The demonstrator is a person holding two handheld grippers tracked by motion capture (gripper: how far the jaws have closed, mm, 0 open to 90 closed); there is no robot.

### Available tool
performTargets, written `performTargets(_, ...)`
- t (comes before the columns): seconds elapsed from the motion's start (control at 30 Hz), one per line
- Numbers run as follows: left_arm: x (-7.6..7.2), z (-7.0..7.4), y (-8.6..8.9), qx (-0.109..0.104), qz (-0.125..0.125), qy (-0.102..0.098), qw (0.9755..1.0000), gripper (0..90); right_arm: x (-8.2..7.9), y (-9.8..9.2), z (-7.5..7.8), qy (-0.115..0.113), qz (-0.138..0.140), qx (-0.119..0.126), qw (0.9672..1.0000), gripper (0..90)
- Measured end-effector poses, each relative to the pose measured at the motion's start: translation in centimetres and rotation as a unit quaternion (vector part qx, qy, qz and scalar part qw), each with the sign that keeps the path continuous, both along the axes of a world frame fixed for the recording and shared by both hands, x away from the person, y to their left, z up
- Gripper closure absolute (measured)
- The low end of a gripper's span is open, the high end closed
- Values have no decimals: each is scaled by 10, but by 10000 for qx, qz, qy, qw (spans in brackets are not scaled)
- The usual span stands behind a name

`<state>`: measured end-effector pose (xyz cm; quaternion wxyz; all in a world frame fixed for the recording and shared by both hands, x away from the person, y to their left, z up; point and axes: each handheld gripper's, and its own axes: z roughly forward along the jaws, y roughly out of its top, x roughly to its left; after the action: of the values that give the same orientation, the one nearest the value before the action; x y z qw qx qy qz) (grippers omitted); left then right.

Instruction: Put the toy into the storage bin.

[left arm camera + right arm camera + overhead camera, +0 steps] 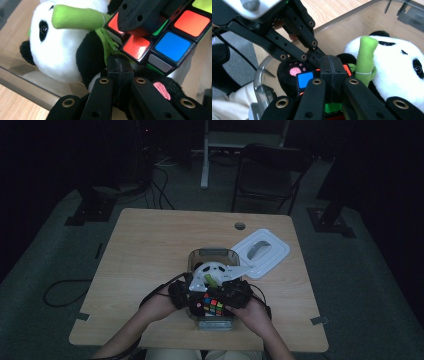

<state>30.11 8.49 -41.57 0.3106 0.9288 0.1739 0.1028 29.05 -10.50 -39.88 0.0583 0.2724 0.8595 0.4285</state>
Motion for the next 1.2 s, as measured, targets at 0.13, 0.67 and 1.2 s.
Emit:
performTargets(0.13, 2, 10, 15, -708, 190, 201, 9971, 825, 1, -12, 4, 178, 77, 515, 9985, 787)
performTargets(0.67, -14, 36, 3, -1467, 119, 114, 9890, 717, -4, -41, 15, 247, -425, 517, 9975, 540)
performTargets(1.2, -23, 27, -4, -1186, 185, -34, 9928, 537, -6, -42, 3, 304, -444, 300, 9981, 506)
